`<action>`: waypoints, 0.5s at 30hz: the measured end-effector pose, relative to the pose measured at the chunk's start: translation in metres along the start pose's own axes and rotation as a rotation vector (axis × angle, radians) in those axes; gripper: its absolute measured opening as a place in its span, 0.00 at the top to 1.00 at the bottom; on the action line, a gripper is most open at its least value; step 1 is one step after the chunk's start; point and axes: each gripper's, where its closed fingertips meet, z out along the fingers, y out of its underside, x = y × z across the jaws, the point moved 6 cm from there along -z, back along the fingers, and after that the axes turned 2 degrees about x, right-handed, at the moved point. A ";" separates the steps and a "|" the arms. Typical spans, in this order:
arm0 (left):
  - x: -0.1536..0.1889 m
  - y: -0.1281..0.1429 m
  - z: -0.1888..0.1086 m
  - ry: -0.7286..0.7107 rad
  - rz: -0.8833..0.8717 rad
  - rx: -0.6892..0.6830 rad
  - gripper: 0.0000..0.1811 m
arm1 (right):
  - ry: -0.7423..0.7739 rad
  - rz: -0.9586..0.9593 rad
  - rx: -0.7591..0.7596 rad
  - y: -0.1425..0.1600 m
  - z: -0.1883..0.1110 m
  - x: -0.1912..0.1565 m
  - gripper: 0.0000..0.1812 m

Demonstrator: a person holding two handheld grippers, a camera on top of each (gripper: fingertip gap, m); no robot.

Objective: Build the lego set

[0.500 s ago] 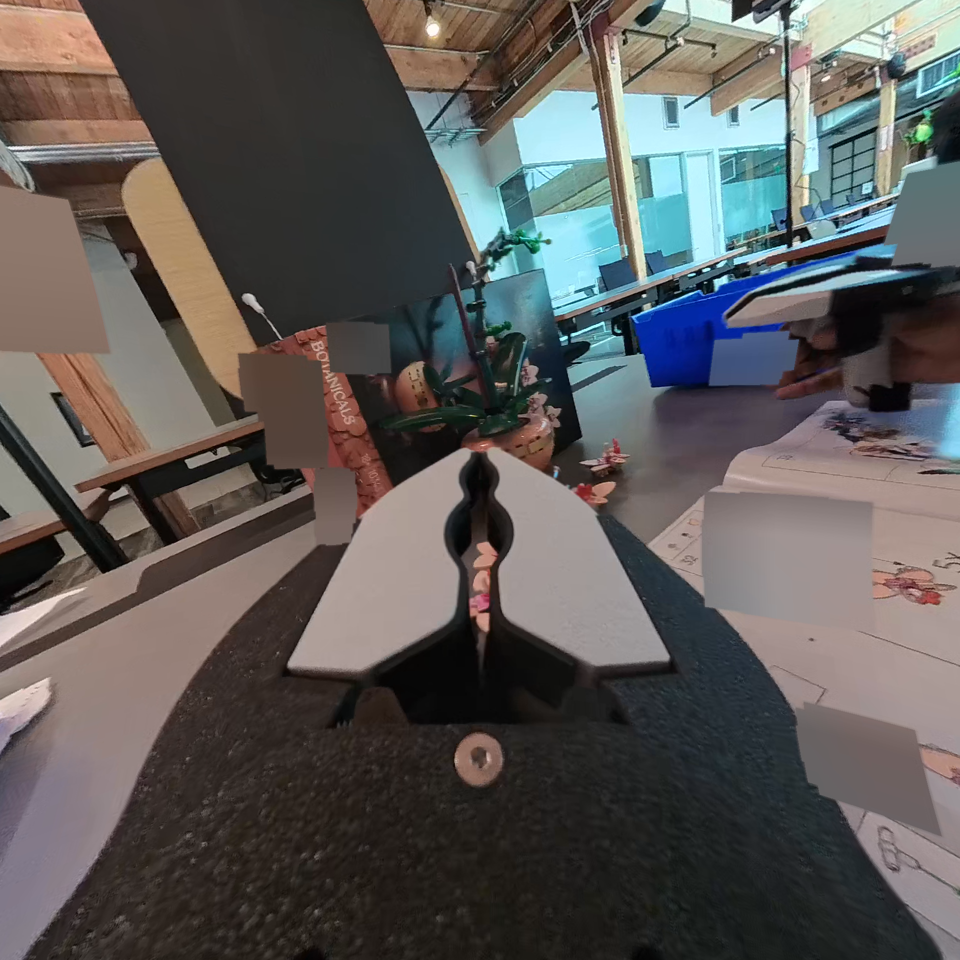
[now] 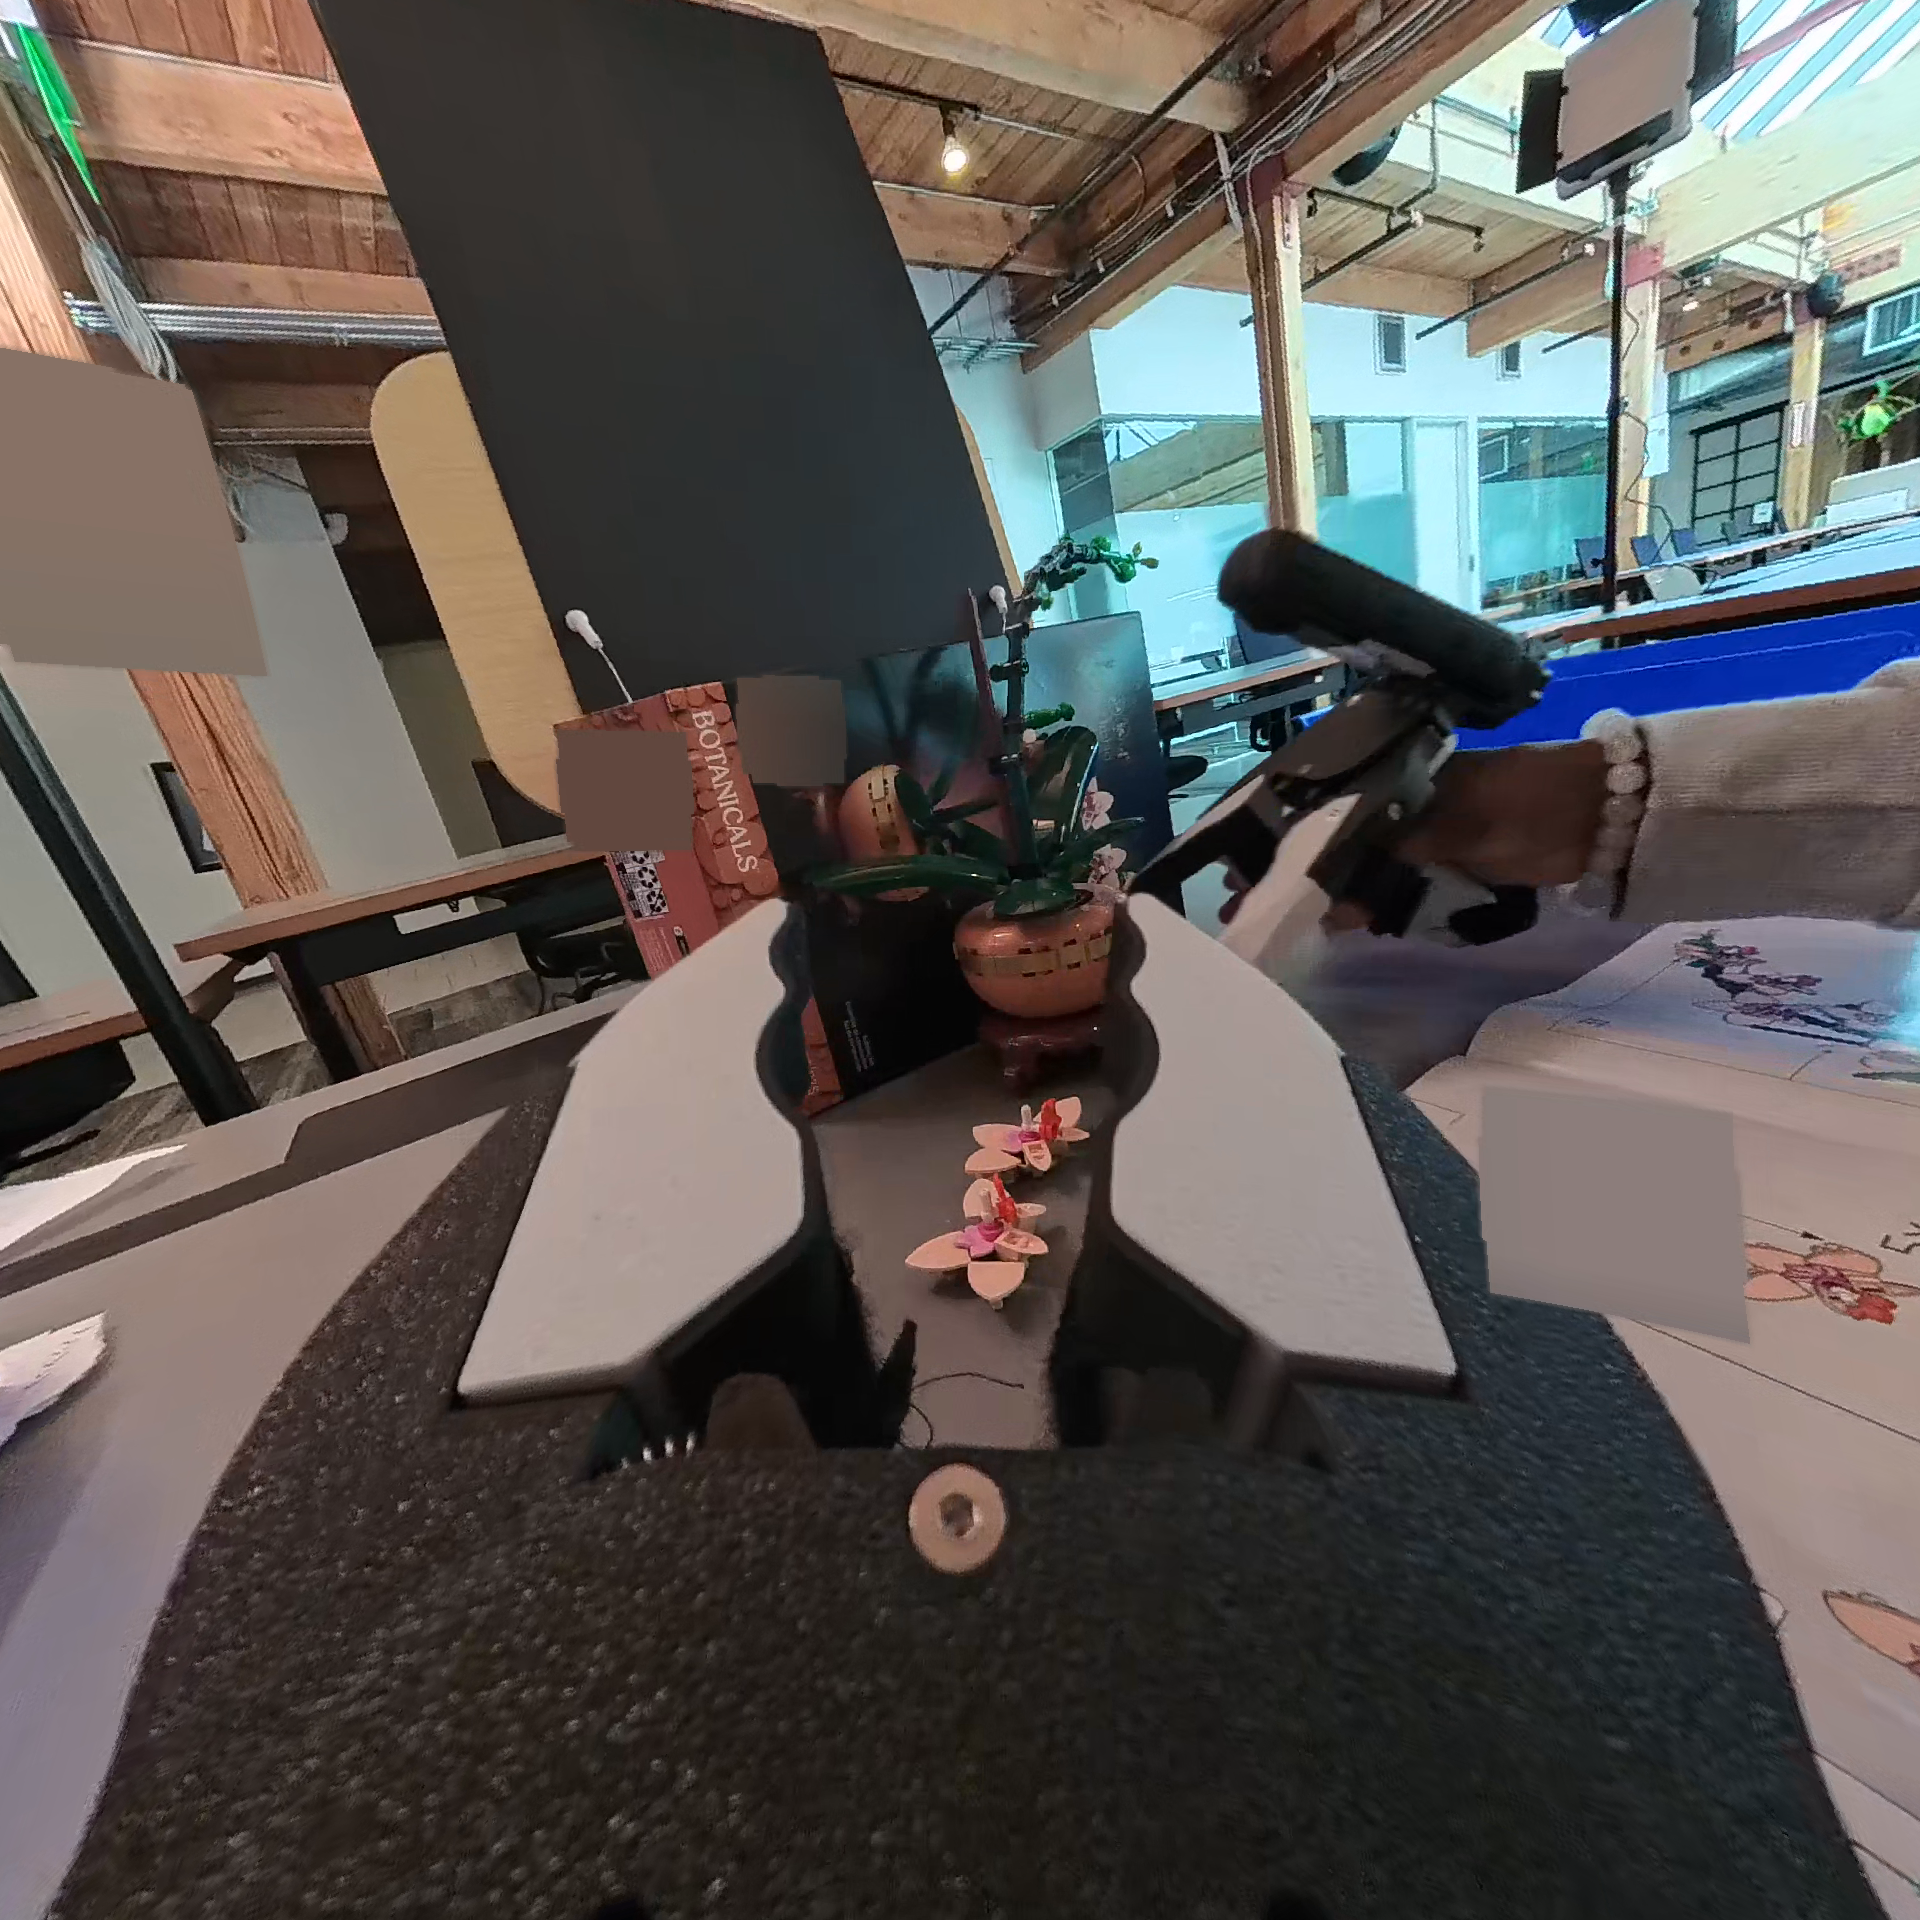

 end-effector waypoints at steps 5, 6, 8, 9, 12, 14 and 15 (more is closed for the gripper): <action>-0.001 0.002 0.000 0.009 -0.041 -0.010 0.70 | 0.022 -0.011 0.063 -0.017 0.020 0.007 0.30; -0.002 0.002 0.000 0.008 -0.042 -0.011 0.70 | 0.022 -0.028 0.062 -0.018 0.024 0.007 0.30; -0.002 0.002 0.000 0.004 -0.038 -0.014 0.70 | -0.003 -0.041 0.047 -0.018 0.030 0.004 0.36; -0.003 0.002 0.000 -0.004 -0.028 -0.017 0.71 | -0.006 -0.042 0.046 -0.018 0.030 0.004 0.37; -0.009 0.004 -0.002 -0.062 0.003 -0.046 0.73 | -0.016 -0.009 0.059 -0.019 0.015 -0.002 0.35; -0.015 0.006 -0.003 -0.117 -0.001 -0.059 0.74 | 0.011 -0.030 0.030 -0.014 -0.002 -0.008 0.34; -0.018 0.006 -0.004 -0.140 0.001 -0.067 0.75 | 0.038 -0.057 0.008 -0.009 -0.014 -0.013 0.35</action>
